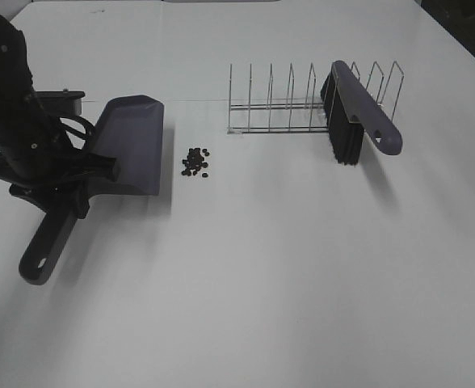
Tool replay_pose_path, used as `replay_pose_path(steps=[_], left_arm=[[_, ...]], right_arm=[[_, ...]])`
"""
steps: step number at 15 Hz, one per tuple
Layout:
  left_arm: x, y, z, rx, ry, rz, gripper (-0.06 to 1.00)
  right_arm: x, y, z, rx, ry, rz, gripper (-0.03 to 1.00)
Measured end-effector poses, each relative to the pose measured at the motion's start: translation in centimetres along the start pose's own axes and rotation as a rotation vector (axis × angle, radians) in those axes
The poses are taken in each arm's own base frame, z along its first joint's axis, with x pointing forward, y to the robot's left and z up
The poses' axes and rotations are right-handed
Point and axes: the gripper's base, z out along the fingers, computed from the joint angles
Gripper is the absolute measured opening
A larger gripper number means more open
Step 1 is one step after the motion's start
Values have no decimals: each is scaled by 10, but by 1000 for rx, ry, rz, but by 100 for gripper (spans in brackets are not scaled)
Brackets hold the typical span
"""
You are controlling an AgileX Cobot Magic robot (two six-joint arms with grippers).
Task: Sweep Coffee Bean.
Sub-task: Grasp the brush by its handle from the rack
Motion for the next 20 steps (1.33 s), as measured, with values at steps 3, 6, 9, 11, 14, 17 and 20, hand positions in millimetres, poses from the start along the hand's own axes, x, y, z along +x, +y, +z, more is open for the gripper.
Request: replay_pose_path(steps=[3,6,9,11,14,17,20], left_arm=[[0,0,0,0,0,0,35],[0,0,0,0,-1,0,35],[0,0,0,0,-2,0,35],[0,0,0,0,-2,0,35],[0,0,0,0,-2,0,35],[0,0,0,3,-2,-2,35],[0,0,0,3,-2,-2,35]], right_arm=[[-33,-1,24,-12,33,25,53],[-63,26,57,22,77,-26,52],[-88,50,117,69,153,-6,52],[-95,49,147,67,151,25,52],[-96,45,188,72,172,38,52],[-84,33,232,151,223,9,52],[-72,24,262,216,271,-19,52]])
